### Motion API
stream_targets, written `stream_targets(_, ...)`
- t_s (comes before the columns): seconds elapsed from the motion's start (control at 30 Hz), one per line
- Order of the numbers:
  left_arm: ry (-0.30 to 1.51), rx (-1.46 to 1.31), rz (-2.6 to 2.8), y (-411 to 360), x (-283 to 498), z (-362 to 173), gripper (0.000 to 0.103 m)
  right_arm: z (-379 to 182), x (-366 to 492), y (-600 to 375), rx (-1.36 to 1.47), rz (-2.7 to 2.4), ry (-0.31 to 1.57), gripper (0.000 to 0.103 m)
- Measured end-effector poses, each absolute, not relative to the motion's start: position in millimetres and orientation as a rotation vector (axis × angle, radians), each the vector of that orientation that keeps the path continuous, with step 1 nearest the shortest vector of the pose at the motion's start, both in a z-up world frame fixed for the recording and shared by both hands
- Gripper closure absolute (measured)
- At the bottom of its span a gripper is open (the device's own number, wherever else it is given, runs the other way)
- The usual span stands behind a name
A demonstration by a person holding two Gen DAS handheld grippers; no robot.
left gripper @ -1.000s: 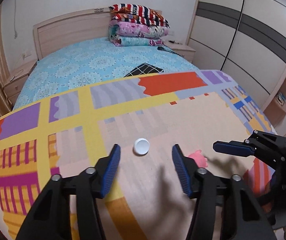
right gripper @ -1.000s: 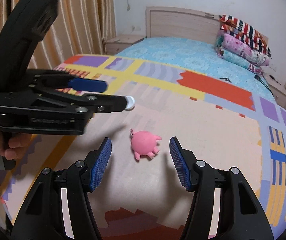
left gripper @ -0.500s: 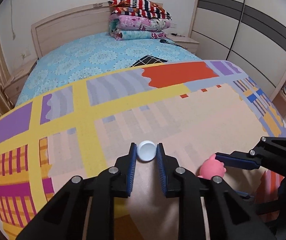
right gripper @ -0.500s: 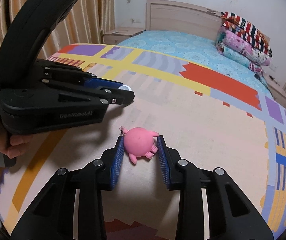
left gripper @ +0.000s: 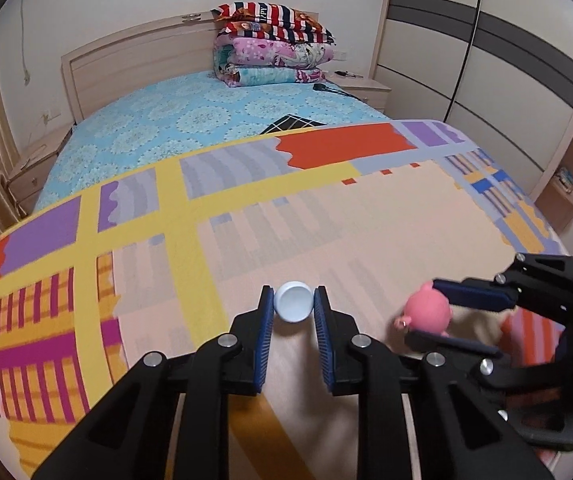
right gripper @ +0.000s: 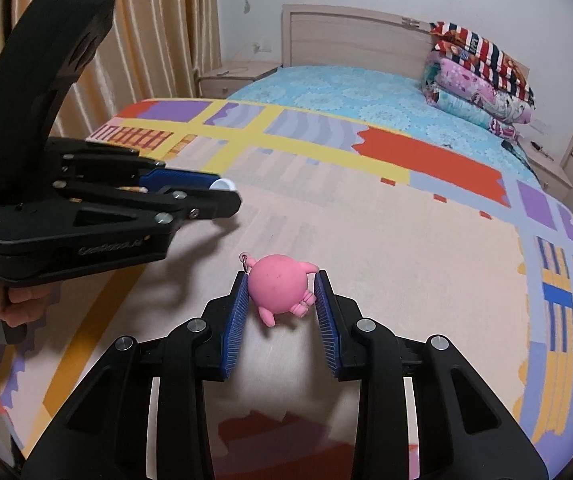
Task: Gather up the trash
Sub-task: 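Grasp the white bottle cap with the left tool while the right tool grasps the pink toy pig, then lower the cap and pig into the trash bag and open both tools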
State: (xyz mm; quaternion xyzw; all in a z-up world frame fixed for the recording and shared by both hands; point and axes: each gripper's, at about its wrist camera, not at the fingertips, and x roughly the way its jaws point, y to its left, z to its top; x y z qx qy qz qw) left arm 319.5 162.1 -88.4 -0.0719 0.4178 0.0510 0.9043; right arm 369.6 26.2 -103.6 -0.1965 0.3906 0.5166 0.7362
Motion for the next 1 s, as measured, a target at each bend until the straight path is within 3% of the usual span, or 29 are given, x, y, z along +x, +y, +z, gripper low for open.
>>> stream_targets(1.0, 0.682, -0.026, 0.009, 55, 146, -15, 0.083, -48, 279, -79, -0.387, 1.223, 0.781, 0.070)
